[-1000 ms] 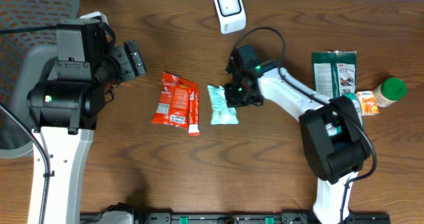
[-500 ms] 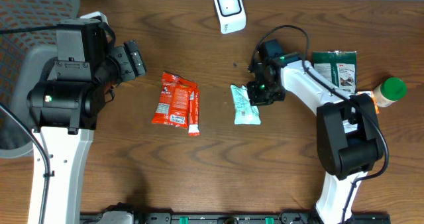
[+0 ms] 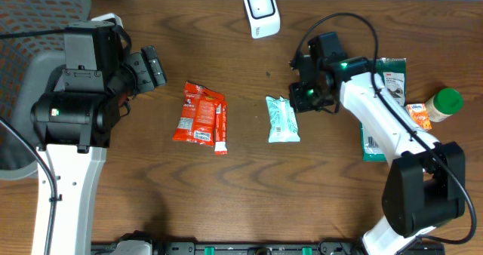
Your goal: Scan the item barcode
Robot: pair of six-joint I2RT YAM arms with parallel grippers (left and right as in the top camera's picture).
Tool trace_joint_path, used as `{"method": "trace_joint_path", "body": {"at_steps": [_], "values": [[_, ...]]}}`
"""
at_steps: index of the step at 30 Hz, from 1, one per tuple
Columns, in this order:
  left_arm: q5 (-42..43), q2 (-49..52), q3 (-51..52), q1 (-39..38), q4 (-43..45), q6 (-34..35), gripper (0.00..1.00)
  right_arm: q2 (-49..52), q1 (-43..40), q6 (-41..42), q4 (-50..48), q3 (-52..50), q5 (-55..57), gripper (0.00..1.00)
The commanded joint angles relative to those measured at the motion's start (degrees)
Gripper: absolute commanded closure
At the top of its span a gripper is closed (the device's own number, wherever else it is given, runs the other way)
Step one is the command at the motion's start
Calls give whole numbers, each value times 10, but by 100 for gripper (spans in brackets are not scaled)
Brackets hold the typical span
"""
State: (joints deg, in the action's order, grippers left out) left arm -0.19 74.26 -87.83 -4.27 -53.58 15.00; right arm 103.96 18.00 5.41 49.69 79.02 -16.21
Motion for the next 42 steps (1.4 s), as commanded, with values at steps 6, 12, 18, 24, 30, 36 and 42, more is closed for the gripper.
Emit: {"method": "trace_joint_path", "body": {"at_steps": [6,12,18,24,30,36,42], "values": [[-5,1,-3,2,0,1,10,9,75,-3,-28,-44,3,94],[-5,1,-3,2,0,1,10,9,116,18,-84,-99,94,90],[-5,1,-3,2,0,1,10,6,120,27,-113,-107,120,99],[-5,1,-3,2,0,1,10,-3,120,27,-117,-96,121,99],[-5,1,-3,2,0,1,10,3,114,27,-112,-101,132,99],[-5,1,-3,2,0,1,10,3,120,27,-127,-131,131,99],[-5,1,-3,2,0,1,10,3,121,30,-158,-172,131,99]]}}
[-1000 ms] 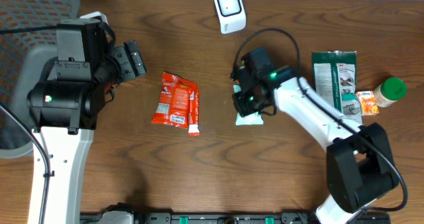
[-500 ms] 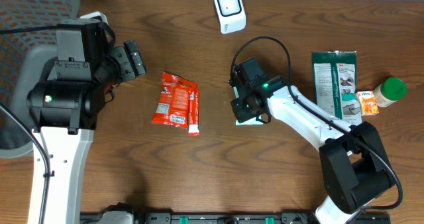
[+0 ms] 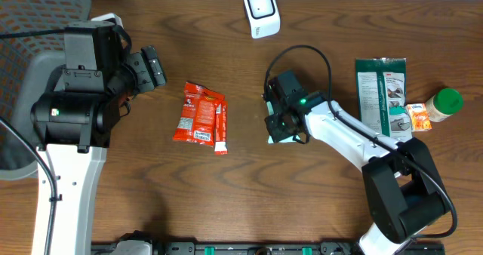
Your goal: Scan the item barcode
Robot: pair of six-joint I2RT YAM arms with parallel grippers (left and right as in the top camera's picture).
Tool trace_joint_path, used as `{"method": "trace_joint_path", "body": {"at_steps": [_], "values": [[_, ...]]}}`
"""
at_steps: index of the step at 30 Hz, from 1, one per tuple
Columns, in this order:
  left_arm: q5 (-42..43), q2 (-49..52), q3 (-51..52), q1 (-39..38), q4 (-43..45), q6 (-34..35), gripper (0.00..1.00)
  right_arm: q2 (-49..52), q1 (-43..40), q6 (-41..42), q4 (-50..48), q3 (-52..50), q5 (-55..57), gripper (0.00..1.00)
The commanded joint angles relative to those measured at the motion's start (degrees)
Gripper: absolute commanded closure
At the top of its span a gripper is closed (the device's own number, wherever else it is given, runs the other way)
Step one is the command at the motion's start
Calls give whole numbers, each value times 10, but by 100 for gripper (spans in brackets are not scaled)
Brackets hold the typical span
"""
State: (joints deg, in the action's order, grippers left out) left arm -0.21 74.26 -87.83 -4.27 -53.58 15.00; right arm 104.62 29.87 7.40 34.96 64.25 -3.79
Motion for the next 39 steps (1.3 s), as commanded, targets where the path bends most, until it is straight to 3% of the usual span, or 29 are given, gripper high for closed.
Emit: {"method": "trace_joint_path", "body": {"at_steps": [1,7,14,17,19,28,32,39], "values": [[-5,1,-3,2,0,1,10,-3,2,11,-18,-32,6,99],[-5,1,-3,2,0,1,10,-5,2,28,-41,-47,-30,99],[-5,1,-3,2,0,1,10,-56,-13,25,-17,13,-29,95],[-5,1,-3,2,0,1,10,-94,-27,19,-15,32,-29,73],[-5,1,-3,2,0,1,10,-116,-40,21,-12,35,-32,71],[-5,1,-3,2,0,1,10,-105,-108,-3,28,34,-116,38],[-5,1,-3,2,0,1,10,-68,-120,-9,27,34,-132,48],[-5,1,-3,2,0,1,10,9,-124,-8,5,34,-132,52]]}}
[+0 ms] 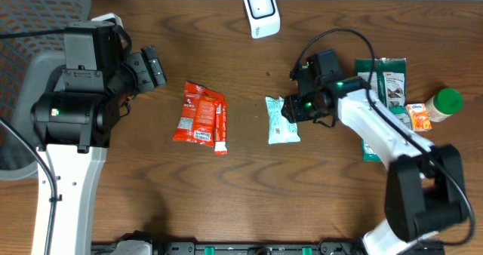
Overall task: Scan the item barcode
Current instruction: 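Lift the light-blue wipes pack with the right gripper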
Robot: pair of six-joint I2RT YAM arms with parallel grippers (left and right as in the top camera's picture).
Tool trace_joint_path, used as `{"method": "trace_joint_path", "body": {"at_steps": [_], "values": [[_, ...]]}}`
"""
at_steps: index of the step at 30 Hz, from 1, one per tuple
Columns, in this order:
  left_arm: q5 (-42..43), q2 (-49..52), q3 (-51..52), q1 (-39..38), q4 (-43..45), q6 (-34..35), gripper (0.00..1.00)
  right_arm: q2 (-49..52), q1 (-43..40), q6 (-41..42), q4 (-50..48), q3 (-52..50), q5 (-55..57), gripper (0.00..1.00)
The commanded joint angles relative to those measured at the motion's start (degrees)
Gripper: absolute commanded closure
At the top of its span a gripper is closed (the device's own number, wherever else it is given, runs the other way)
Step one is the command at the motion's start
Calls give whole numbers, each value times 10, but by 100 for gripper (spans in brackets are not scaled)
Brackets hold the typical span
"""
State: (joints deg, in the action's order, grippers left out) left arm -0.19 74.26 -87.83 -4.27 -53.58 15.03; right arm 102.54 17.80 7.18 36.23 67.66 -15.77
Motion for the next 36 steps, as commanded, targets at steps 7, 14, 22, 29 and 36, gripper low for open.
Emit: {"method": "trace_joint_path", "body": {"at_steps": [7,14,22,29,36], "values": [[-5,1,-3,2,0,1,10,82,-4,-6,-27,0,-10,62],[-5,1,-3,2,0,1,10,97,-4,-6,-28,0,1,61],[-5,1,-3,2,0,1,10,110,-3,-6,-33,0,3,72],[-5,1,-3,2,0,1,10,98,-9,-6,-35,2,2,99],[-5,1,-3,2,0,1,10,2,-5,-70,-31,11,-16,99]]}}
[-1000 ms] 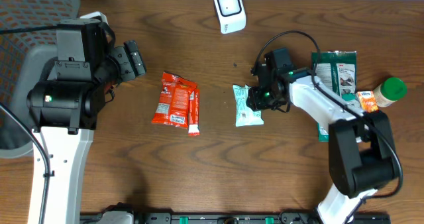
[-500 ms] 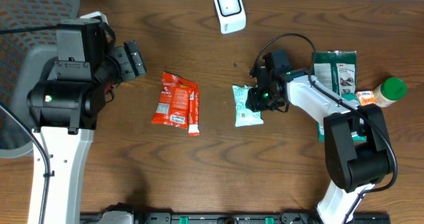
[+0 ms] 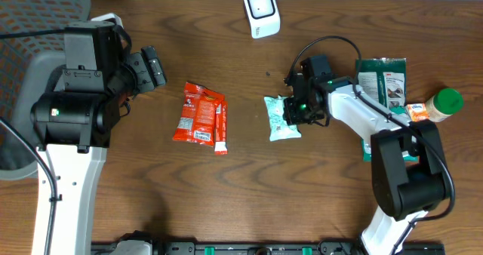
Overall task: Scan the item barcode
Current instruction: 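Lift the light-blue wipes pack with the right gripper, then carry the wipes pack up to the white scanner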
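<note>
A pale mint-green packet (image 3: 281,119) with a barcode label lies flat near the table's middle. My right gripper (image 3: 296,113) is down at the packet's right edge, touching or just over it; its fingers are hidden under the wrist, so their state is unclear. The white barcode scanner (image 3: 261,11) stands at the table's far edge, up and left of the packet. My left gripper (image 3: 153,66) hovers at the far left, well away from the packet, and nothing shows between its dark fingers.
A red snack packet (image 3: 201,117) lies left of centre. A dark green pouch (image 3: 379,89) lies at the right, with a small orange-and-white box (image 3: 418,114) and a green-capped bottle (image 3: 443,103) beside it.
My right gripper has shifted slightly left and closer onto the mint packet's right edge. The packet has turned a little, its top nudged left. The left arm is unchanged.
My right gripper stood just right of the mint packet, then sat directly over it, covering most of it. Then it was back at the packet's right side with the packet flat on the table. Now it rests at the right edge again.
</note>
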Robot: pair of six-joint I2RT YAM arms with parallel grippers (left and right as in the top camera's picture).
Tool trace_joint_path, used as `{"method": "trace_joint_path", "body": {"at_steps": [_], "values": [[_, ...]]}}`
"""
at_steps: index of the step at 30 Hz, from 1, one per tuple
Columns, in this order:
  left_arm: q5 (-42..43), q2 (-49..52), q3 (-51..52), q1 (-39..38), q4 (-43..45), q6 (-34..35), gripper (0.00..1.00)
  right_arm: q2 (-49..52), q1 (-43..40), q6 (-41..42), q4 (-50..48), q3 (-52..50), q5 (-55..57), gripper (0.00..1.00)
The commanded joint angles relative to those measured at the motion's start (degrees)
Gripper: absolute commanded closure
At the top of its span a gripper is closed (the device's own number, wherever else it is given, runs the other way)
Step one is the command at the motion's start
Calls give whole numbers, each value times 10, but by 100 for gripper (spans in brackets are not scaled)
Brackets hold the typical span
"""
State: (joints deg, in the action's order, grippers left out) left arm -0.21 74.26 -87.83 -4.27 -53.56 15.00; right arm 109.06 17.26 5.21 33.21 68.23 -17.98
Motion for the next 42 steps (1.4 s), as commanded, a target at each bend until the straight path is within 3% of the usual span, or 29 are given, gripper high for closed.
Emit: {"method": "trace_joint_path", "body": {"at_steps": [1,11,27,36,42], "values": [[-5,1,-3,2,0,1,10,-80,4,-59,1,6,8,99],[-5,1,-3,2,0,1,10,-215,40,-59,17,6,-1,99],[-5,1,-3,2,0,1,10,-225,41,-23,78,50,-31,99],[-5,1,-3,2,0,1,10,-221,42,-14,241,231,64,99],[-5,1,-3,2,0,1,10,-171,56,-15,355,424,139,99]]}}
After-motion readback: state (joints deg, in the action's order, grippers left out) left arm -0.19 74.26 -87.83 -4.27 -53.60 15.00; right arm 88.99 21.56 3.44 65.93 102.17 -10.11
